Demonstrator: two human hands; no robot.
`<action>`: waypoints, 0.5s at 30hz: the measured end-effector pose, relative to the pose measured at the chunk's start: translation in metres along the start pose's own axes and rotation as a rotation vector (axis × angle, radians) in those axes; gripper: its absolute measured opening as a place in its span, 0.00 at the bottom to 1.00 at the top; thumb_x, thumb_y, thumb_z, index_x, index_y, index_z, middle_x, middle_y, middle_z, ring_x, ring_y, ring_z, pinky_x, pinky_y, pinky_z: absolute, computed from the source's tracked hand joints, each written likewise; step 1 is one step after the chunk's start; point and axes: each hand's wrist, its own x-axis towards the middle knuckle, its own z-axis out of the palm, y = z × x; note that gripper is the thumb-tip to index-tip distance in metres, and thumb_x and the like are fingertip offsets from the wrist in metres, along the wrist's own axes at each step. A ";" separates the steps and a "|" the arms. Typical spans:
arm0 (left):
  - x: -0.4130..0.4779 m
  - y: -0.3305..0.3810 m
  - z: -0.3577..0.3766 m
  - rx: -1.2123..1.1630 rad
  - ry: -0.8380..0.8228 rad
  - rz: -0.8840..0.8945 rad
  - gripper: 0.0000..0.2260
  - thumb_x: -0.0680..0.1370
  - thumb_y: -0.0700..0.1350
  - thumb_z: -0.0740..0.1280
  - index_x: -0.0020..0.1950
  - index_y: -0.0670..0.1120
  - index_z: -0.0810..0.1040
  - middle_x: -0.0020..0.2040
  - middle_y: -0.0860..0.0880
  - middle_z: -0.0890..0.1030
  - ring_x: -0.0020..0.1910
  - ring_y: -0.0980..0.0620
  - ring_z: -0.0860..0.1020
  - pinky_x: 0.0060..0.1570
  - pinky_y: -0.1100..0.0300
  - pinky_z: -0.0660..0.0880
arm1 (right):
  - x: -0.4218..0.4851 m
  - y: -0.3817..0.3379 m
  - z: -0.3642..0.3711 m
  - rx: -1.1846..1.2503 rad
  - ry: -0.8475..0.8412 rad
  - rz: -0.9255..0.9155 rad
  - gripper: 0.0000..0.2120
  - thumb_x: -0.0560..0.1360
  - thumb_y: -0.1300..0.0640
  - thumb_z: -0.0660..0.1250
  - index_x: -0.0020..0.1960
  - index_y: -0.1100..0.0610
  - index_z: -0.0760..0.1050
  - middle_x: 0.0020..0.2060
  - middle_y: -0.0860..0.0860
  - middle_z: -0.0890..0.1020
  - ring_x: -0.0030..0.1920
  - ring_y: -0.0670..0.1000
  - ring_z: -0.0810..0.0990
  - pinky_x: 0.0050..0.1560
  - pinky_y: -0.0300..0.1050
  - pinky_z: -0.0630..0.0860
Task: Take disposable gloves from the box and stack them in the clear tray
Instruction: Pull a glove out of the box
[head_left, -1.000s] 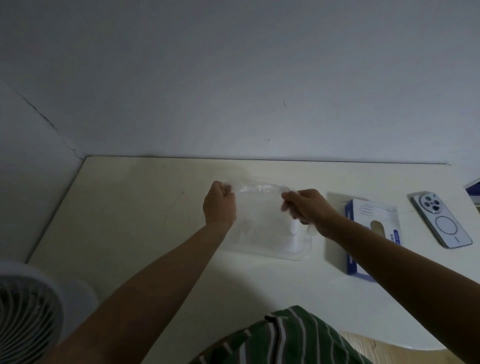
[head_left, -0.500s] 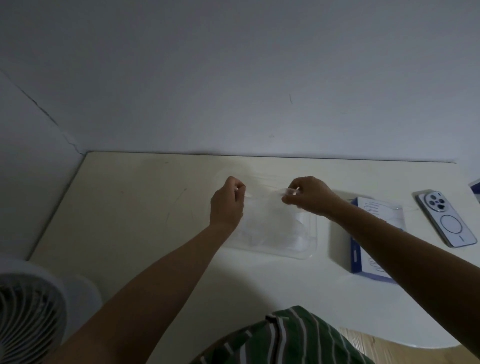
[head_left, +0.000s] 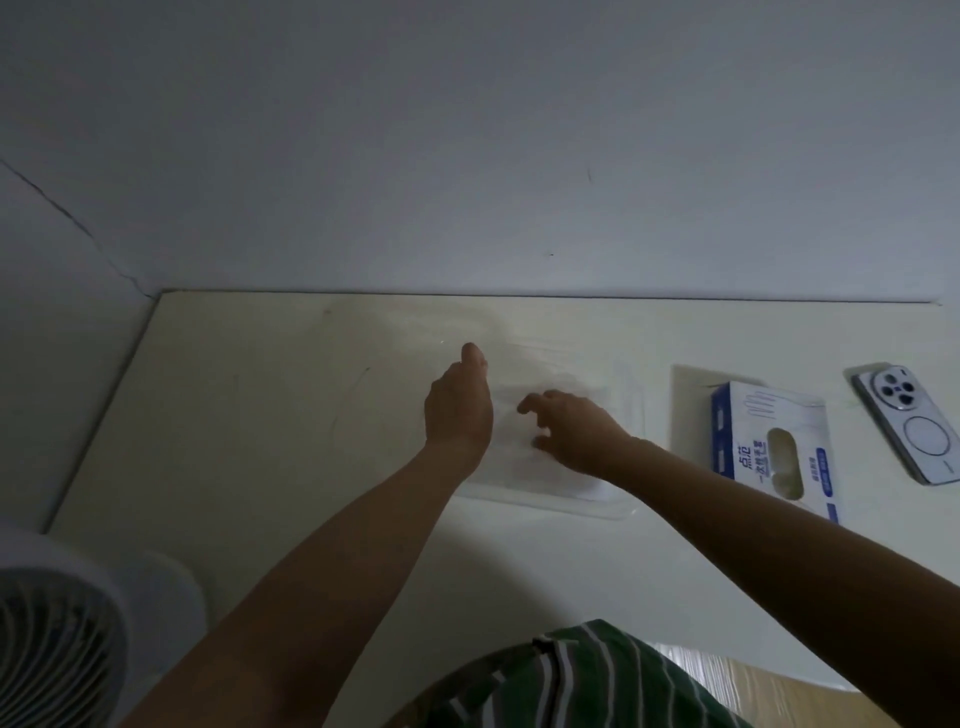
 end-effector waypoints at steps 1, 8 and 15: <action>0.000 -0.001 0.000 0.019 -0.024 -0.003 0.06 0.83 0.41 0.55 0.57 0.43 0.69 0.48 0.44 0.75 0.43 0.44 0.76 0.35 0.56 0.66 | 0.004 0.002 0.005 -0.028 -0.043 0.008 0.23 0.76 0.57 0.69 0.70 0.53 0.68 0.60 0.53 0.77 0.56 0.53 0.78 0.57 0.47 0.76; -0.007 0.004 0.008 0.258 -0.068 0.476 0.10 0.70 0.33 0.64 0.49 0.42 0.76 0.47 0.42 0.75 0.44 0.41 0.76 0.40 0.52 0.70 | 0.014 0.006 0.023 -0.018 -0.116 0.034 0.35 0.73 0.55 0.73 0.74 0.53 0.60 0.60 0.57 0.74 0.57 0.57 0.76 0.53 0.47 0.75; -0.001 -0.019 0.031 0.355 -0.622 0.130 0.41 0.69 0.55 0.75 0.74 0.51 0.56 0.70 0.42 0.55 0.65 0.40 0.66 0.58 0.45 0.73 | 0.012 0.013 0.020 -0.111 -0.195 0.114 0.52 0.67 0.54 0.78 0.79 0.53 0.47 0.70 0.59 0.61 0.65 0.59 0.71 0.59 0.49 0.74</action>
